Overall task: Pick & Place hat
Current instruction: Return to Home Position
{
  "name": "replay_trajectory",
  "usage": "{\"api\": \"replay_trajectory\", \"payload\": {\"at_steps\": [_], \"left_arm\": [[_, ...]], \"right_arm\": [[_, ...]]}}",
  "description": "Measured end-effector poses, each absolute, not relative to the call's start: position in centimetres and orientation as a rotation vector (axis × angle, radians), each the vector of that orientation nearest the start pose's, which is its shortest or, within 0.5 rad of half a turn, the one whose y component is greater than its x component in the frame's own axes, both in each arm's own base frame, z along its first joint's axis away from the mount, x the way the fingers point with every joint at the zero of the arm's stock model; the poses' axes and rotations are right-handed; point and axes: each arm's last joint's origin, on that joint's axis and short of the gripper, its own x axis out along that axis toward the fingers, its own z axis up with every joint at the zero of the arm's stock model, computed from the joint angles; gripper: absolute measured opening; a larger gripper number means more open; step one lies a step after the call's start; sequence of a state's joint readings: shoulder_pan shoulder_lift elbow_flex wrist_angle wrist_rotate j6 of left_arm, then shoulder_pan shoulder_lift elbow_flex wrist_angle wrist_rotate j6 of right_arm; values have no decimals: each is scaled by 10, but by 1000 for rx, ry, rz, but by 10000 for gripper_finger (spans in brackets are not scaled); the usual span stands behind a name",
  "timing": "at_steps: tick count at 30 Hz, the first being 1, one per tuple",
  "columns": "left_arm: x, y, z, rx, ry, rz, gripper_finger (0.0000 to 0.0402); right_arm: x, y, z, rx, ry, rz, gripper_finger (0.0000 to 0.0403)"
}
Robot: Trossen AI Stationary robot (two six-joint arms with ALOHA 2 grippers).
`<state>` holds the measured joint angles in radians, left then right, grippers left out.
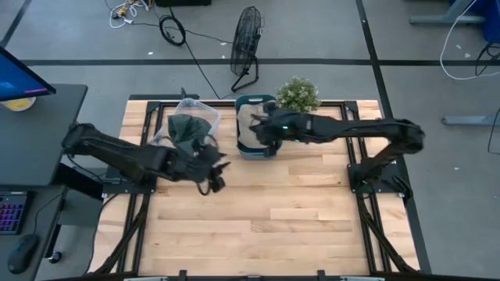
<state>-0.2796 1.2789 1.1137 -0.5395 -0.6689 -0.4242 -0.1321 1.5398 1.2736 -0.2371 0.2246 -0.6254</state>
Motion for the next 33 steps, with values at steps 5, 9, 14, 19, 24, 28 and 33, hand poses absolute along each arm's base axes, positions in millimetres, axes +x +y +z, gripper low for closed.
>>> {"api": "replay_trajectory", "payload": {"at_steps": [5,9,14,19,24,28,33], "left_arm": [[215,-41,346,-101,493,497,135],[185,-33,340,-115,450,505,135],[160,-26,301,-158,385,495,135],[137,-19,264,-203,313,484,135],[116,-13,242,-240,244,471,135],[104,-10,228,-228,206,459,135],[96,-8,215,-241,127,436,135]], "right_arm": [[301,-26,359,-394,481,-190,2],[266,-17,376,-248,411,-113,2],[232,-13,356,-170,313,-129,1],[203,-13,316,-74,233,-179,1],[179,-11,286,-9,175,-181,1],[165,-11,266,3,128,-183,1],[153,-11,241,36,54,-187,1]]}}
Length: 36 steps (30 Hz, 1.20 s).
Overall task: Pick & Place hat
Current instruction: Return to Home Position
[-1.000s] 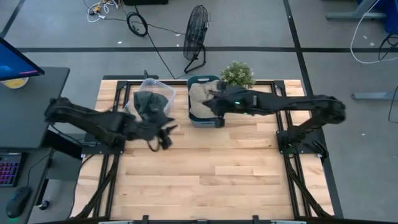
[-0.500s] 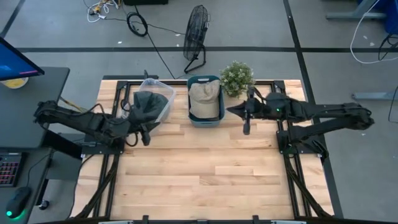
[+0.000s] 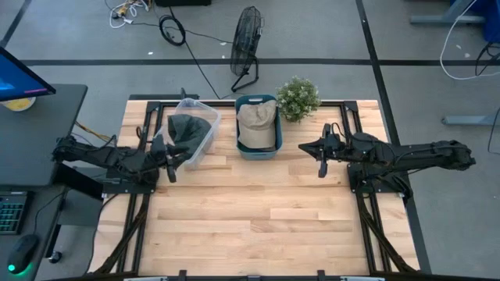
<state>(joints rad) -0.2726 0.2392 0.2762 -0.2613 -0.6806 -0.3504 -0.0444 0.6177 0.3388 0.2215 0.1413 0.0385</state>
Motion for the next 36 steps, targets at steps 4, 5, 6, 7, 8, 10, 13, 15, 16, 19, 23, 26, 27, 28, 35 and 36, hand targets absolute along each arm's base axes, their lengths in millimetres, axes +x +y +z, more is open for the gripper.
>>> {"api": "replay_trajectory", "payload": {"at_steps": [4,5,6,7,8,10,13,15,16,19,23,26,27,28,35,36], "left_arm": [[90,-6,205,-236,101,426,135],[89,-6,203,-238,97,425,135],[88,-6,201,-242,90,423,135],[88,-6,199,-246,81,422,135],[87,-6,197,-241,79,419,135],[87,-6,193,-227,69,410,135],[89,-6,184,-224,47,391,135],[90,-7,178,-216,42,375,135],[90,-7,176,-221,28,373,135],[90,-7,175,-212,15,364,135],[90,-8,175,-185,11,352,135],[90,-8,175,-178,12,353,135],[90,-8,175,-172,12,352,135],[90,-8,175,-166,13,353,135],[91,-10,175,-92,33,256,135],[91,-11,175,-91,34,242,135]], "right_arm": [[144,-11,221,45,3,-186,2],[143,-10,218,46,-11,-186,2],[141,-10,216,47,-26,-186,2],[139,-10,214,47,-38,-185,2],[138,-10,212,47,-40,-185,2],[136,-10,209,47,-40,-185,2],[135,-10,207,44,-38,-185,2],[134,-10,203,42,-28,-186,2],[134,-10,201,46,-23,-185,2],[132,-10,190,68,-15,-188,2],[128,-11,181,92,-58,-201,2],[125,-12,175,92,-69,-211,2],[125,-13,175,93,-63,-214,2],[124,-13,174,95,-59,-217,2],[124,-13,172,93,-39,-219,2],[124,-13,172,93,-34,-220,2]]}}
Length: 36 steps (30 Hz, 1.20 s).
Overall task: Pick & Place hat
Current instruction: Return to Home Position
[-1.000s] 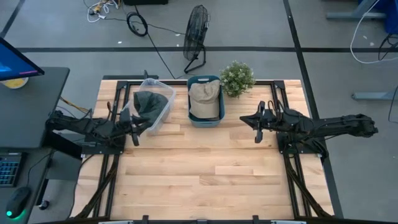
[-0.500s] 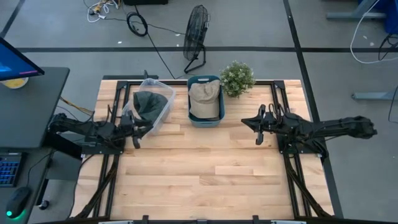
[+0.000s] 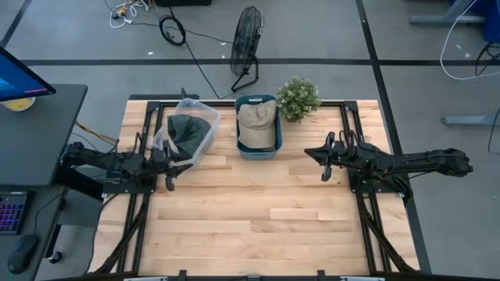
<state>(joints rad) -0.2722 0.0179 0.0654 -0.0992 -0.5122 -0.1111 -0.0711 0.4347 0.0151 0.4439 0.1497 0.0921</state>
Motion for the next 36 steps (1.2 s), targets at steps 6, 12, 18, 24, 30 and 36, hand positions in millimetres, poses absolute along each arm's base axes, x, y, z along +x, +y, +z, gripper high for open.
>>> {"api": "replay_trajectory", "payload": {"at_steps": [6,12,18,24,30,36], "left_arm": [[91,-11,175,-87,41,227,135],[92,-14,174,18,60,111,135],[92,-15,173,50,72,71,135],[92,-18,172,57,66,0,135],[92,-18,172,56,64,3,135],[93,-18,173,54,59,3,135]], "right_arm": [[125,-13,170,90,-7,-221,2],[125,-13,166,47,36,-214,2],[125,-12,165,28,45,-164,2],[125,-12,165,-1,47,-166,2],[124,-12,167,18,27,-167,2],[119,-12,169,15,13,-193,2]]}}
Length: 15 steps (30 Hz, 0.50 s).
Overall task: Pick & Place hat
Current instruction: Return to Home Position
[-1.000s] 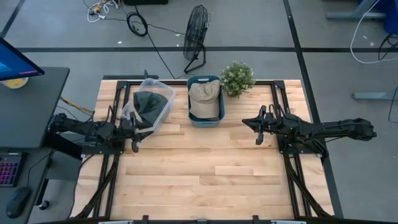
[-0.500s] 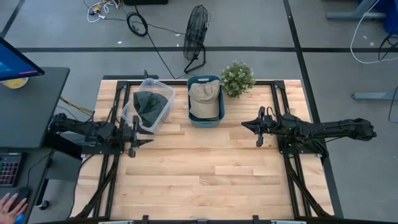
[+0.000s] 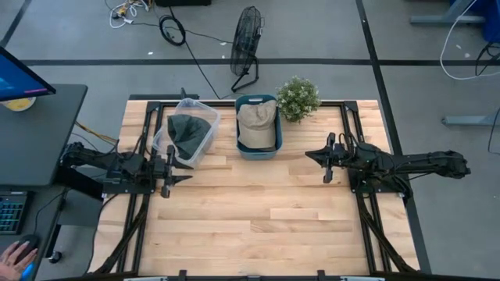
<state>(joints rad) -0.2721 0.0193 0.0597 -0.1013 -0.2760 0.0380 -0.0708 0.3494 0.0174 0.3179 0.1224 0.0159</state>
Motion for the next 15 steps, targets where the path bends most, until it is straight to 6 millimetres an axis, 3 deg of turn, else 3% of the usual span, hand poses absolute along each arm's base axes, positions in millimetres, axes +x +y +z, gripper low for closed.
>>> {"api": "replay_trajectory", "payload": {"at_steps": [5,15], "left_arm": [[93,-18,172,54,58,3,135],[93,-18,173,54,58,3,135]], "right_arm": [[112,-14,161,44,96,-291,2],[106,-11,158,-17,129,-182,2]]}}
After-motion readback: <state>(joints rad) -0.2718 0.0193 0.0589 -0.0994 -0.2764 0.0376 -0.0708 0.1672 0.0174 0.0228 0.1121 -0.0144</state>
